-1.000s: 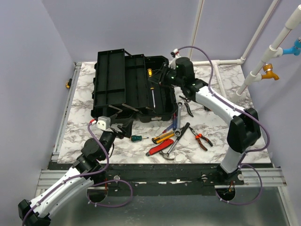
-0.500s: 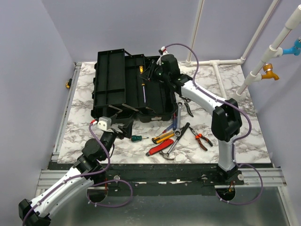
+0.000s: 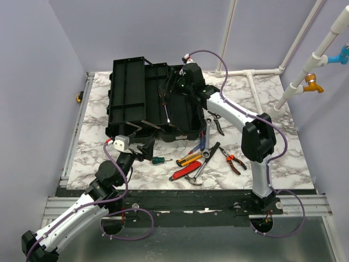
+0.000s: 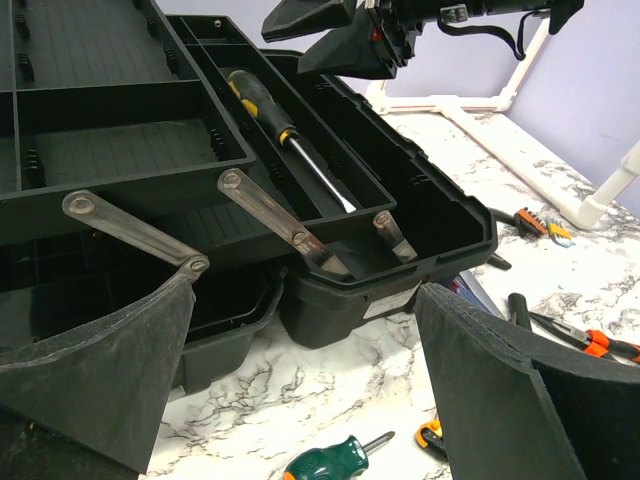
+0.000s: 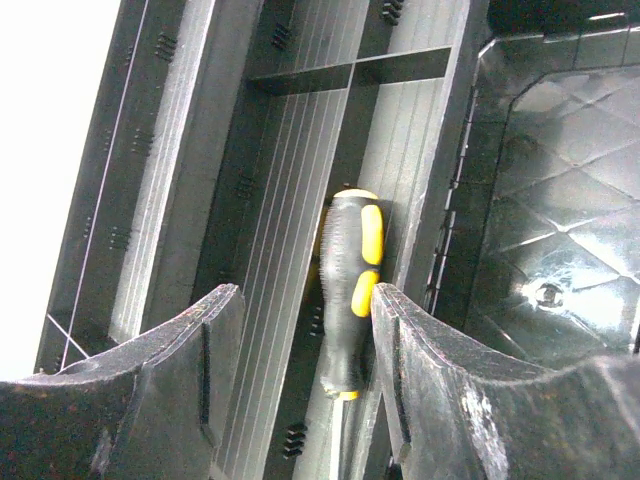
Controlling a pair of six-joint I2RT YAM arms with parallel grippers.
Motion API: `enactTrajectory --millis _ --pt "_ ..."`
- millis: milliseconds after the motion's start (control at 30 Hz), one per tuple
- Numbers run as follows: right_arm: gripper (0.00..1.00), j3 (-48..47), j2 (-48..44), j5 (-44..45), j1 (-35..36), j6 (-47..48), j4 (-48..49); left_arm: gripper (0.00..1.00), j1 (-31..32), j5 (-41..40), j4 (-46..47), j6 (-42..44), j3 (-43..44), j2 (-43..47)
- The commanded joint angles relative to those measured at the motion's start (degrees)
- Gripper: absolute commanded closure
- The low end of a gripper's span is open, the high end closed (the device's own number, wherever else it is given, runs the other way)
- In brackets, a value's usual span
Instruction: Pack the tool kit
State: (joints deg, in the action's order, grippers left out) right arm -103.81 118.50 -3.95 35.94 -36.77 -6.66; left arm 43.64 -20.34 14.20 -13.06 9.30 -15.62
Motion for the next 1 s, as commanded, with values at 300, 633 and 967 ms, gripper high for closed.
enactTrajectory --millis 300,633,967 --pt "0.39 15.55 -15.92 13.83 0.44 5.76 -1.92 0.05 0.08 2.14 1.89 0.71 0.44 -0.96" --pt "0.31 40.73 -36.42 29.74 0.35 8.78 -5.09 0.05 0.05 4.17 3.59 0.74 -0.16 -1.61" --pt "0.32 57.5 -43.82 30.4 0.27 2.68 -8.14 0.06 0.09 8.22 7.06 0.05 -0.64 -4.83"
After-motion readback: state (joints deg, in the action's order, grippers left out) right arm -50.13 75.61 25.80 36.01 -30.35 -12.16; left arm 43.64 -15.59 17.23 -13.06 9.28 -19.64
